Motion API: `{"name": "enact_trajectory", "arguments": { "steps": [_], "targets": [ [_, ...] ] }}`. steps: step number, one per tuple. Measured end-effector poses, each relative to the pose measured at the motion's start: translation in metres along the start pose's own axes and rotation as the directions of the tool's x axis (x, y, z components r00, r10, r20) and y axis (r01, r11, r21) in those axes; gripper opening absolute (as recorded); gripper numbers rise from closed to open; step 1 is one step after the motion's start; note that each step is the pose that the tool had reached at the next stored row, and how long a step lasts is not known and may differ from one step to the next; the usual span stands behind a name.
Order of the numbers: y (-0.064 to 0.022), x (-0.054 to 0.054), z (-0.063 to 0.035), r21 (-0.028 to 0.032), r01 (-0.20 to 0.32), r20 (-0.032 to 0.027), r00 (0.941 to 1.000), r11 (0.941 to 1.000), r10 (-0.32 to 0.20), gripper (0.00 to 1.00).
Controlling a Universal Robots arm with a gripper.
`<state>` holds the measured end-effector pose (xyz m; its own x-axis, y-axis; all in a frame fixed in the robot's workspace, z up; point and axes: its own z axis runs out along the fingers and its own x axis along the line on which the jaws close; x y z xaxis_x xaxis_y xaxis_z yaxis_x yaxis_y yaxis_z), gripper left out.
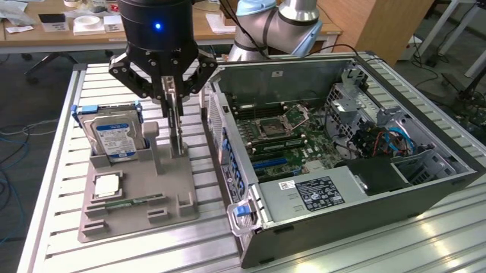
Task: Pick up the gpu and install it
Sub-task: 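Pick up the gpu and move the gpu toward the slot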
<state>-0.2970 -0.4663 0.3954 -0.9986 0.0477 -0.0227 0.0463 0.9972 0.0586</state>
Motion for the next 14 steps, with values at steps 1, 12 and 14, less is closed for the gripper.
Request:
{"name": "enact_trajectory", "arguments": {
  "steps": [1,12,14],
  "targets": [
    [0.0001,0.000,-0.0017,0.0000,0.000,0.0000,1.0000,1.0000,0.000,0.27],
    [0.0013,0.000,-0.0216,-0.0001,0.000,0.0001,1.0000,1.0000,0.000,0.27],
    [0.0014,-0.001,-0.0243,-0.0002,0.000,0.0001,1.0000,1.0000,0.000,0.27]
  ]
}}
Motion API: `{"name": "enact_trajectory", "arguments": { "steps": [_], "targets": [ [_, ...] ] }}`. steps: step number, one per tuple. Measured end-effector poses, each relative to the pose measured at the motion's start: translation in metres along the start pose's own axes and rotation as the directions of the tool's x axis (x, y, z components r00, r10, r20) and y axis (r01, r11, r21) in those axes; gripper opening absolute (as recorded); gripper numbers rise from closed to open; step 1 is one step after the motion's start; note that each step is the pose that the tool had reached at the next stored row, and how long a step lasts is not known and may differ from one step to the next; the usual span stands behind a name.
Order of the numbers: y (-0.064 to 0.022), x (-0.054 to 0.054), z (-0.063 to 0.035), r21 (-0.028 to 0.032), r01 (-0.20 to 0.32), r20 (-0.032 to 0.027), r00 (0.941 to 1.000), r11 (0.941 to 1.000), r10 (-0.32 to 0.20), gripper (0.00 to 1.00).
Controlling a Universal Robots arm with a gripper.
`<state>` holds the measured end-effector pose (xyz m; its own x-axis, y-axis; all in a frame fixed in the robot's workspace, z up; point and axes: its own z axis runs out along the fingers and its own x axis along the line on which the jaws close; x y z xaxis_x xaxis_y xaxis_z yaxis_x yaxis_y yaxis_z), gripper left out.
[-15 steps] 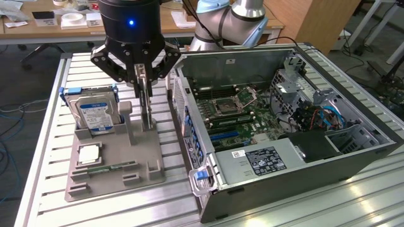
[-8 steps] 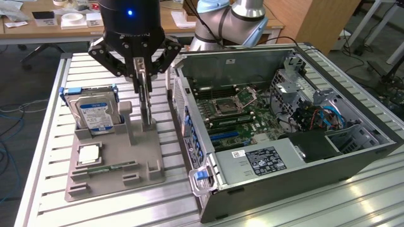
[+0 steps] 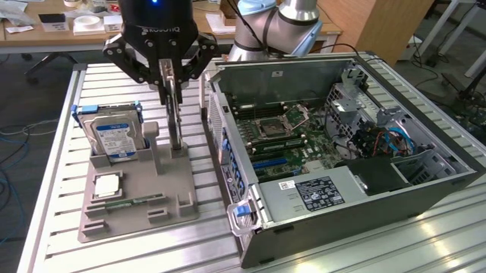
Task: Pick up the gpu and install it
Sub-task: 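Pick up the gpu and move the gpu toward the slot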
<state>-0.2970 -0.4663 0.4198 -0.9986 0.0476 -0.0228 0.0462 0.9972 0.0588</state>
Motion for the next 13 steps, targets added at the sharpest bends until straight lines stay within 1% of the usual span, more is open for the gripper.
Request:
{"name": "enact_trajectory", "arguments": {
  "steps": [6,8,13],
  "targets": [
    [0.0003,-0.0002,-0.0060,0.0008,0.000,0.0000,1.0000,1.0000,0.000,0.27],
    [0.0004,-0.0002,-0.0063,0.0020,0.000,0.0002,1.0000,1.0000,0.000,0.27],
    [0.0004,-0.0001,-0.0064,0.0022,0.000,0.0001,1.0000,1.0000,0.000,0.27]
  ]
}}
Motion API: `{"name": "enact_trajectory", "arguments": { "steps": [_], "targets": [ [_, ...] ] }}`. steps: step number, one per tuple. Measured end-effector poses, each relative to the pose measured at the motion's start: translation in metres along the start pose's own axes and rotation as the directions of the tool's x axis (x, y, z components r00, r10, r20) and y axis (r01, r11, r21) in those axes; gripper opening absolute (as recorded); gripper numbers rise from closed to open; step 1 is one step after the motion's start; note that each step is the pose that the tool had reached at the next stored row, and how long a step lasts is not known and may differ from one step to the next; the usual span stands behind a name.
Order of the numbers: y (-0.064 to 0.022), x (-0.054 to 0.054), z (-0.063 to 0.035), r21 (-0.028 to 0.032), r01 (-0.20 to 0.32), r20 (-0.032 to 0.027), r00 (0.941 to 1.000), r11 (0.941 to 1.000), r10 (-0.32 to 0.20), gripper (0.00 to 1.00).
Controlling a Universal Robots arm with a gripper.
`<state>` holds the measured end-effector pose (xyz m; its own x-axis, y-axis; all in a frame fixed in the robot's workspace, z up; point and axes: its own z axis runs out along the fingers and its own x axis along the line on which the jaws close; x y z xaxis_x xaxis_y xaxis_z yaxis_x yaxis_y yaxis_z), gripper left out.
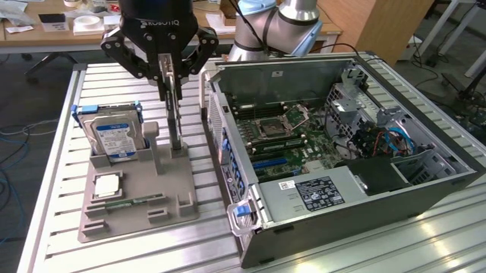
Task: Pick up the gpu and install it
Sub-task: 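Pick up the gpu and move the gpu toward the slot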
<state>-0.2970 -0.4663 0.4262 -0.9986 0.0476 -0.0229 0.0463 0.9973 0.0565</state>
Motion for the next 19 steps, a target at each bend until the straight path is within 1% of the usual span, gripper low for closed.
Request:
{"name": "enact_trajectory", "arguments": {
  "steps": [7,15,19],
  "targets": [
    [0.0001,0.000,-0.0025,0.0001,0.000,0.0000,1.0000,1.0000,0.000,0.27],
    [0.0006,0.000,-0.0111,0.0004,0.000,0.0001,1.0000,1.0000,0.000,0.27],
    [0.0007,0.000,-0.0116,0.0011,0.000,0.0002,1.0000,1.0000,0.000,0.27]
  ]
}}
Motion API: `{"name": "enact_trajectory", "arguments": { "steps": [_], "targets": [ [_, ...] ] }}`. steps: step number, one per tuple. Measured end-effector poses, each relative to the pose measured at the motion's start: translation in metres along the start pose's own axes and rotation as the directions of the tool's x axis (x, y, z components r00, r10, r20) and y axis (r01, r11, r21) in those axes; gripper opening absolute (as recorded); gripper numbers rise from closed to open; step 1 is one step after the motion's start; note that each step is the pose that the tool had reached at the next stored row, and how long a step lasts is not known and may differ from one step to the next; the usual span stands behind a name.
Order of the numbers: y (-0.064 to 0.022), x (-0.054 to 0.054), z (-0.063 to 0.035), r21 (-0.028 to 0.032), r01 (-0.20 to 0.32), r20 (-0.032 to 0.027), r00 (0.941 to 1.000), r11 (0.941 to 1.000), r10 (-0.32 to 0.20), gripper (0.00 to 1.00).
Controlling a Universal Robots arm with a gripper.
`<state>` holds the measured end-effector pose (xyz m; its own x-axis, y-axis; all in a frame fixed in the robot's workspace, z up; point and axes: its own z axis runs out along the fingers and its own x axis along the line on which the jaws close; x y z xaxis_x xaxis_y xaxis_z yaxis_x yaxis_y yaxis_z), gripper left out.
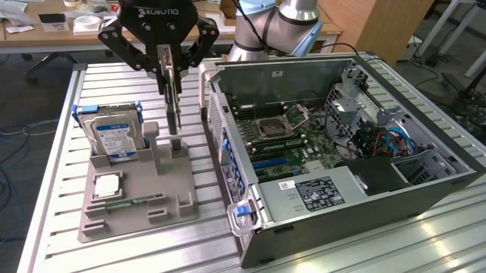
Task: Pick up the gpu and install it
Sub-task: 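Pick up the gpu and move the gpu toward the slot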
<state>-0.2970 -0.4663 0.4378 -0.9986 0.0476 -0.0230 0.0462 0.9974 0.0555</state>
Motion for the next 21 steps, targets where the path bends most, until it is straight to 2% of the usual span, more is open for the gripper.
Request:
{"name": "enact_trajectory", "arguments": {
  "steps": [11,21],
  "targets": [
    [0.0002,-0.004,0.0000,0.0000,0.000,-0.0001,1.0000,1.0000,0.000,0.27],
    [0.0008,-0.016,0.0003,-0.0029,0.000,-0.0003,1.0000,1.0000,0.000,0.27]
  ]
}}
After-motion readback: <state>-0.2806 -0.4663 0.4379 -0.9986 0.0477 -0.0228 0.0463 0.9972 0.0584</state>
